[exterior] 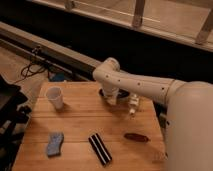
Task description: Drag the ceramic bowl in a circle
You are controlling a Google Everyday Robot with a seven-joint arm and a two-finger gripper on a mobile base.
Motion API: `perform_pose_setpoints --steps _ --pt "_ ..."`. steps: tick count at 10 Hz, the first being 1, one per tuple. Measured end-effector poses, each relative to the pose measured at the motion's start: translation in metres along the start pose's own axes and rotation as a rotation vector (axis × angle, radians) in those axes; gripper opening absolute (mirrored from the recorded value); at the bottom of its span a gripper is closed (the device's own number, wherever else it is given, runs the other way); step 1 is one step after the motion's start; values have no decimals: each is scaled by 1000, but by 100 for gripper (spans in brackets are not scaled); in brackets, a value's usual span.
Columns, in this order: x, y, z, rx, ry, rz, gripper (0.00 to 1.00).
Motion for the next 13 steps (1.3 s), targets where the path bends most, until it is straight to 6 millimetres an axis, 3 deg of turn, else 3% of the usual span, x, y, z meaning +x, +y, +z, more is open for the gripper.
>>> perform_pose_setpoints --steps 2,4,8,10,13 --pt "-1 13 1 -17 -5 -28 0" --pt "-22 28 1 -37 -14 -76 0" --pt "-112 55 2 -78 -12 -201 0" --pt "-150 50 3 -70 2 -224 0" --pt "-165 32 0 -56 22 -180 0"
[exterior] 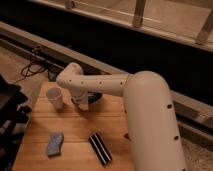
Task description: Drag the ceramic bowl in a circle
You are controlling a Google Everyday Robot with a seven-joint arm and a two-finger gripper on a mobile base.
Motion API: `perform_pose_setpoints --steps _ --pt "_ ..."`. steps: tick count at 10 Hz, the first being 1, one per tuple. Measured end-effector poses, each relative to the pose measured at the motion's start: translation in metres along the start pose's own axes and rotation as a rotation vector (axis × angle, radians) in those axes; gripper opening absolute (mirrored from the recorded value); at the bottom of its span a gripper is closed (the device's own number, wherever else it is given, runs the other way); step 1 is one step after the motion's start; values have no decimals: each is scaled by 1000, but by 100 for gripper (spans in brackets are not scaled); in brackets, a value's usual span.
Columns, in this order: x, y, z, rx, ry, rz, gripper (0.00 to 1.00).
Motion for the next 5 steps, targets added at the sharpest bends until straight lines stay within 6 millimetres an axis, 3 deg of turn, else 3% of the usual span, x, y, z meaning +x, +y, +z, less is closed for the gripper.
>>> perform_pose_setpoints --steps 2,3,5 --pt "15 -6 0 -9 -5 34 9" --pt "23 -3 1 -15 -11 43 18" --pt "32 8 0 -27 -25 75 22"
